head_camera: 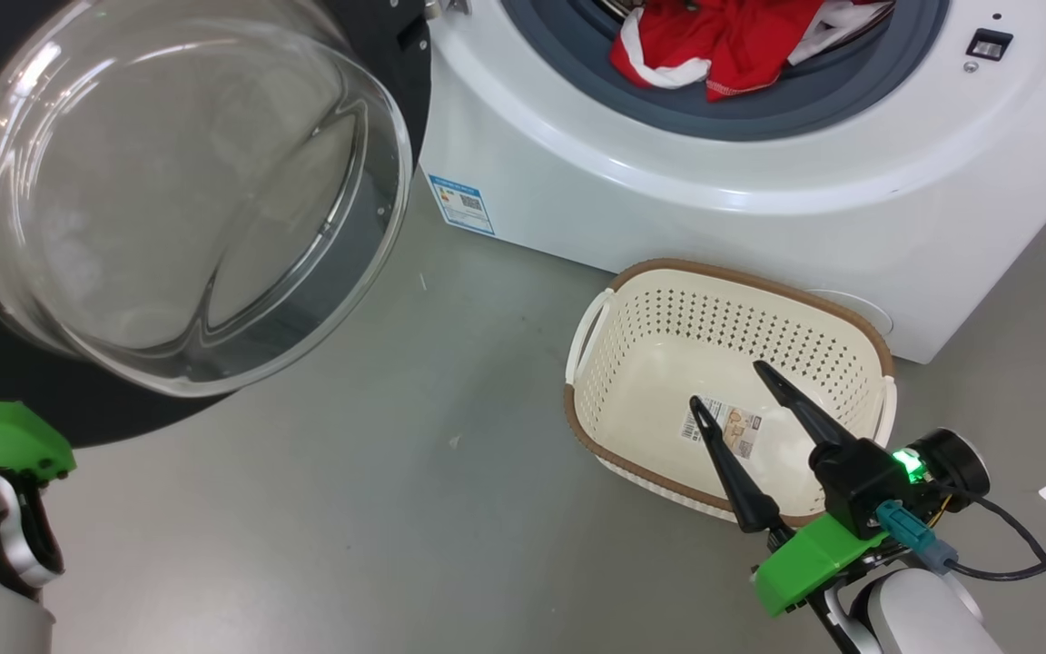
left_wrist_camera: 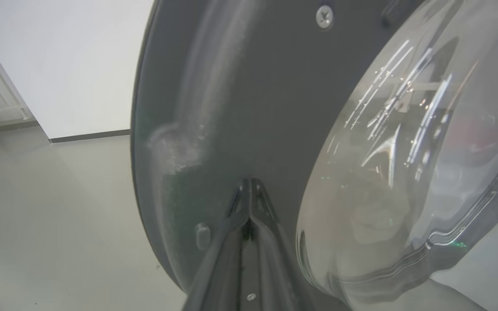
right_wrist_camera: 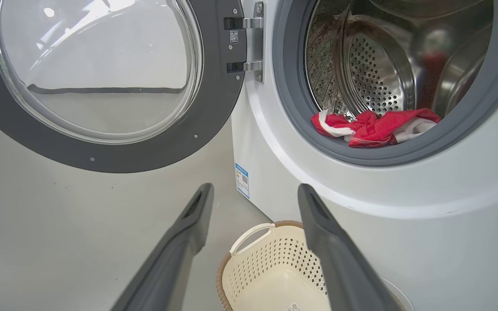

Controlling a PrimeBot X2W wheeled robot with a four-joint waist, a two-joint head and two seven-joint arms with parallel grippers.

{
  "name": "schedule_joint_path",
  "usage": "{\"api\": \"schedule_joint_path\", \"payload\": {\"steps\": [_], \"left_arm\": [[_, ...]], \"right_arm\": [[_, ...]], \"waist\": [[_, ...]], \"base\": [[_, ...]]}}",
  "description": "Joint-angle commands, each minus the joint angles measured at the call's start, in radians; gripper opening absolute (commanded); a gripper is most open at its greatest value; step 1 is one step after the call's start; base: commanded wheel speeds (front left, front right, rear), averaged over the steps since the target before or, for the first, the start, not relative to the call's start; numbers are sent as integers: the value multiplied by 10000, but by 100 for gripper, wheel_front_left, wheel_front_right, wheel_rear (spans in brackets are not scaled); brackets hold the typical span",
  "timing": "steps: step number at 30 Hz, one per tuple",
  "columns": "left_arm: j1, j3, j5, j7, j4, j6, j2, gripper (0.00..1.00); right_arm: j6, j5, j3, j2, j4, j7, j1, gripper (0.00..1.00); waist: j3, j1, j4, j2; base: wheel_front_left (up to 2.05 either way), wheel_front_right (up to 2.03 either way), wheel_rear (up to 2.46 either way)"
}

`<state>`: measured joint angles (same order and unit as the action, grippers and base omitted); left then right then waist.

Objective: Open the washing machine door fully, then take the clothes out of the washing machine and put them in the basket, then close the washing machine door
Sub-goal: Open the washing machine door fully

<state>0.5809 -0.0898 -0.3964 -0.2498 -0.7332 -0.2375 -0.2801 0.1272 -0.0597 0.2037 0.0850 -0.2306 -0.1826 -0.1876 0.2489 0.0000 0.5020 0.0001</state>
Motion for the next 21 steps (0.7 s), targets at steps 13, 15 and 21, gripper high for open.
{"api": "schedule_joint_path", "payload": {"steps": [13, 15, 21], "left_arm": [[-919, -572, 316, -119, 2467, 294, -232, 67], [-1154, -569, 393, -119, 3143, 224, -176, 96], [-1764, -592, 237, -36, 5296, 357, -113, 100]], "right_arm": [[35, -123, 121, -237, -9, -276, -136, 100], [35, -138, 62, -264, -69, -348, -136, 100], [35, -200, -262, -319, -258, -536, -177, 100]], "waist": [[-471, 0, -341, -1], [-532, 0, -473, -1], [-727, 0, -1029, -1]], "base": [[0, 0, 0], [0, 0, 0], [0, 0, 0]]}}
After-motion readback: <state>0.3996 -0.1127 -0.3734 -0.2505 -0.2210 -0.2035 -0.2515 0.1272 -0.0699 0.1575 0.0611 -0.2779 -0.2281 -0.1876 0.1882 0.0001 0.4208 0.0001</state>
